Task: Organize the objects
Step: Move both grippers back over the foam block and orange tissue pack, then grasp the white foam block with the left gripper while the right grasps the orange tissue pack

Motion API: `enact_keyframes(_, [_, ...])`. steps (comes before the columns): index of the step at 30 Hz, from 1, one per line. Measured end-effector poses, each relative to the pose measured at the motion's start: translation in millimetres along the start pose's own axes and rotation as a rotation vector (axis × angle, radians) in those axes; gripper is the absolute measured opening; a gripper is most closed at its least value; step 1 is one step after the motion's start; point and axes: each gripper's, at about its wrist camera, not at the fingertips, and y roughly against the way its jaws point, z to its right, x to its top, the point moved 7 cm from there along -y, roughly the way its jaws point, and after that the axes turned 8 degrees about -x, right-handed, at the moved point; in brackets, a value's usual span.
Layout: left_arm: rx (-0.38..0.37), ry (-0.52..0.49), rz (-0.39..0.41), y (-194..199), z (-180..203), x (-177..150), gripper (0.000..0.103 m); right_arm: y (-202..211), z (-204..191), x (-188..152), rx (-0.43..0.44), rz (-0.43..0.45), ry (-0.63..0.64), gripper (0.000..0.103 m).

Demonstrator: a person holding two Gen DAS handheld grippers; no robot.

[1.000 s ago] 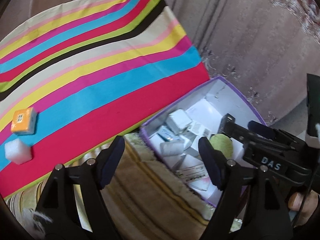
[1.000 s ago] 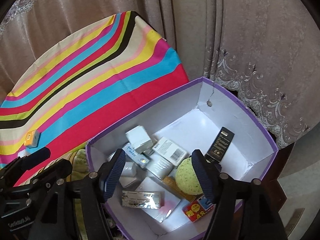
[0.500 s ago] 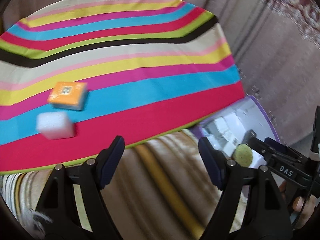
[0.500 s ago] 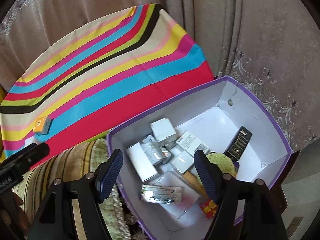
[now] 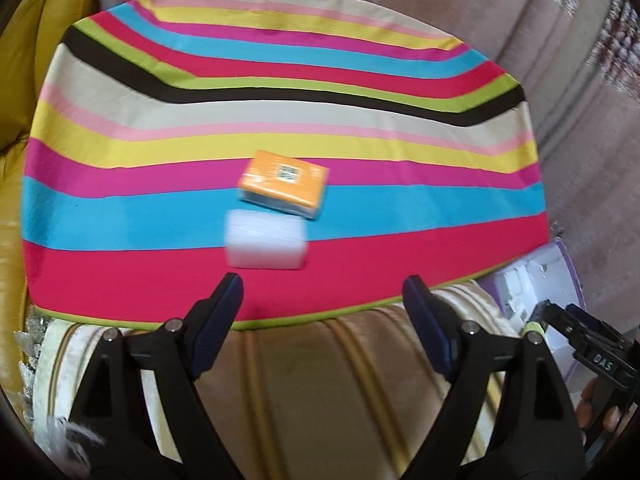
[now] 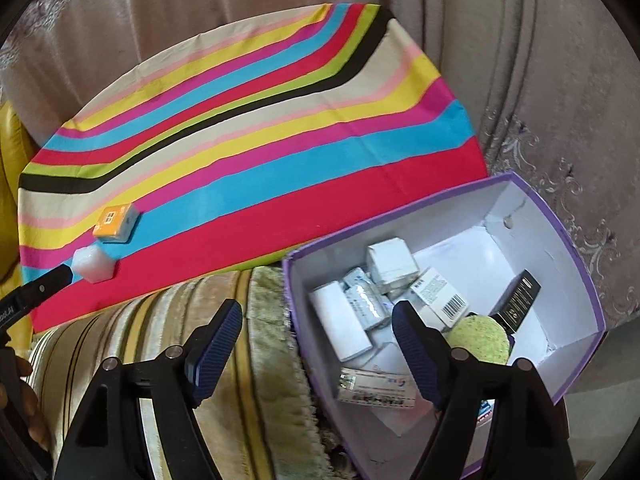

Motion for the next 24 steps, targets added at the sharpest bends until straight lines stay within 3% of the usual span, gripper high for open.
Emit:
enact_keyframes(6, [0.008,0.048,-0.036,-11,-27,3,0.086,-7,-18,4,0.023,-0.016,0.031,0.079])
enact_keyframes(21, [0.048,-0.017,-0.161,-58,-43,19,0.085,-27,-64,15,0.09,-0.06,0.079,0.079])
enact_keyframes(24, [0.053,-0.025,-0.181,-66,-45,21,0.074,-33,-74,19,0.095,-0.07,0.084,0.079])
